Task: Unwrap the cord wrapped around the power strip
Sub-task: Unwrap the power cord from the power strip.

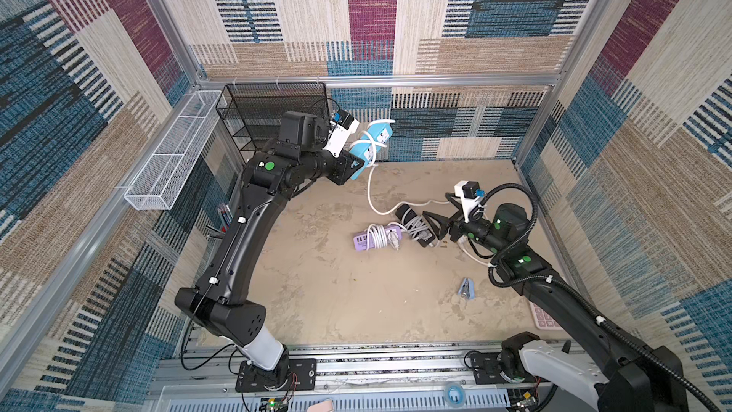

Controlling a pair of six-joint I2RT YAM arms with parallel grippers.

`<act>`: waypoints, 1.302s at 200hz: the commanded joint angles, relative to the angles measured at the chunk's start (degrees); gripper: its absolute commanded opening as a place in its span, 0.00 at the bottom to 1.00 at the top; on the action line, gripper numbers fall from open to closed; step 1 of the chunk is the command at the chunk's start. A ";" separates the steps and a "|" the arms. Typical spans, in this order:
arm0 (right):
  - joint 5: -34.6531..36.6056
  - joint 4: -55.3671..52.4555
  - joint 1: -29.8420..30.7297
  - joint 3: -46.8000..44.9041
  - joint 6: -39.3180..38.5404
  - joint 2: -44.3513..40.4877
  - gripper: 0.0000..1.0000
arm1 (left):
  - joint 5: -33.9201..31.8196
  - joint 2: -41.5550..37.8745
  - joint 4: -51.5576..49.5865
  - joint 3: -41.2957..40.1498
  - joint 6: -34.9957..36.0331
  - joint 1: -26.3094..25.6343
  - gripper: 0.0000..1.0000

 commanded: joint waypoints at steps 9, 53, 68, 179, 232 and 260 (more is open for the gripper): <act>4.77 9.39 6.54 2.27 -11.93 1.43 0.98 | 2.15 0.44 -8.55 3.20 0.00 -1.14 0.00; 6.24 13.82 11.02 7.48 -17.37 9.50 0.99 | 4.99 -1.54 -11.21 2.83 -1.23 -2.78 0.00; 5.85 16.15 11.71 8.22 -17.16 12.26 1.00 | 5.75 -2.39 -11.24 2.62 -1.54 -3.00 0.00; 4.15 24.36 14.01 14.87 -15.73 25.98 0.68 | 7.34 -2.97 -12.61 3.51 -1.26 -4.06 0.00; 5.31 26.68 14.02 16.42 -14.37 30.52 0.49 | 8.52 -3.45 -12.61 4.08 -1.81 -4.41 0.00; 6.65 27.44 14.02 16.59 -13.56 31.00 0.14 | 8.01 -4.08 -12.96 3.32 -1.55 -4.41 0.00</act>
